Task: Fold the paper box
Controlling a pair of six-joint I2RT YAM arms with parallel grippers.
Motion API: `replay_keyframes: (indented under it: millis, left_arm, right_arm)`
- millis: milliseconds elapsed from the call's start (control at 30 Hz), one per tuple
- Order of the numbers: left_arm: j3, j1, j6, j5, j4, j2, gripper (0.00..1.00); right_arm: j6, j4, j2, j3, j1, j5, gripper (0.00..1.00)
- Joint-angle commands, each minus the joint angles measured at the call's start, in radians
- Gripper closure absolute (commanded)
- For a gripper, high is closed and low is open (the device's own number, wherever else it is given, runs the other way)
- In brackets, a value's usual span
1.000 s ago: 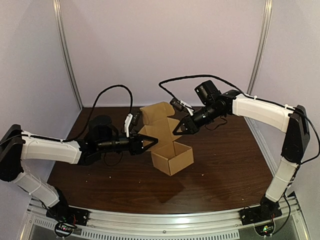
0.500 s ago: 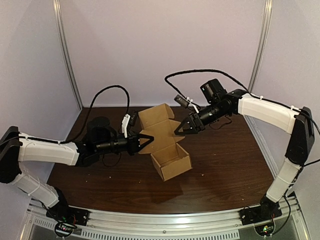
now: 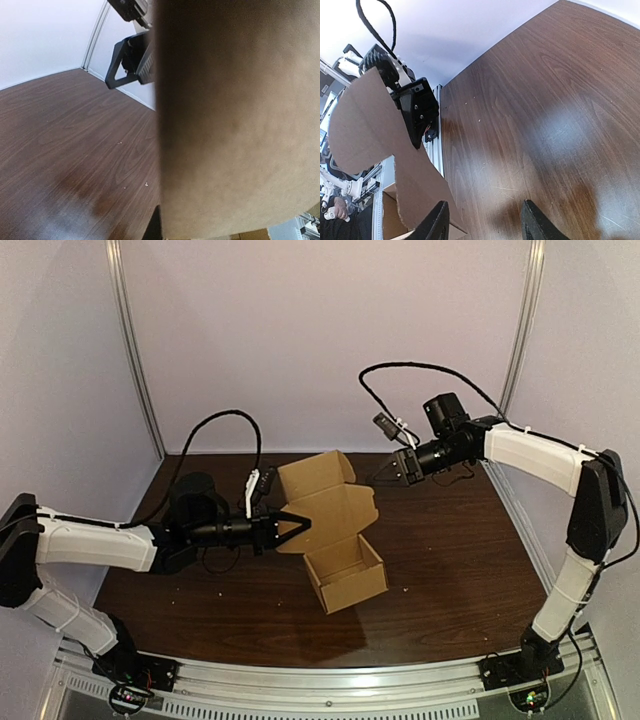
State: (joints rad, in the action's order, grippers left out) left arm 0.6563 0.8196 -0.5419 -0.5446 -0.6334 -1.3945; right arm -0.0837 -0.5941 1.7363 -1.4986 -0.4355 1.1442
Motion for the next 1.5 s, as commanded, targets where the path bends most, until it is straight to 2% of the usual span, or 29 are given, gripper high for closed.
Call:
replay_keyframes:
  millis: [0, 200, 400, 800, 1000, 1067, 1167, 1233, 1267, 1333, 1467]
  left_arm:
    - [-0.011, -0.005, -0.011, 0.035, -0.064, 0.034, 1.0]
    - [-0.006, -0.005, -0.002, 0.097, -0.017, 0.038, 1.0]
    - [-0.013, -0.005, -0.007, 0.092, -0.023, 0.037, 1.0]
    - [-0.024, -0.005, -0.076, -0.067, -0.177, -0.002, 1.0]
    - [-0.025, -0.01, -0.116, -0.104, -0.239, -0.039, 1.0]
    - [-0.026, -0.015, -0.137, -0.109, -0.268, -0.053, 1.0]
    - [-0.026, -0.021, -0.15, -0.089, -0.263, -0.051, 1.0]
    - [-0.028, -0.027, -0.138, -0.063, -0.227, -0.029, 0.9]
    - [-0.032, -0.031, -0.126, -0.044, -0.196, -0.007, 0.78]
    - [-0.046, -0.033, -0.082, 0.01, -0.101, 0.064, 0.65]
    - [-0.113, -0.033, 0.037, 0.147, 0.163, 0.302, 0.51]
  right_arm:
    - [-0.118, -0.093, 0.014, -0.001, -0.057, 0.03, 0.49]
    - [-0.205, -0.164, -0.005, -0.005, -0.108, 0.132, 0.44]
    - [-0.273, -0.229, -0.004, -0.009, -0.142, 0.152, 0.38]
    - [-0.146, -0.106, 0.051, -0.037, -0.21, 0.107, 0.4]
    - [-0.144, -0.112, 0.081, -0.057, -0.246, 0.159, 0.55]
    - [-0.149, -0.117, 0.083, -0.055, -0.258, 0.171, 0.68]
    - [-0.153, -0.119, 0.078, -0.055, -0.26, 0.173, 0.92]
    - [-0.17, -0.14, 0.072, -0.057, -0.254, 0.168, 1.0]
    - [-0.174, -0.148, 0.068, -0.057, -0.247, 0.164, 1.0]
    - [-0.184, -0.164, 0.056, -0.053, -0.229, 0.159, 1.0]
    - [-0.181, -0.157, 0.019, -0.031, -0.196, 0.15, 1.0]
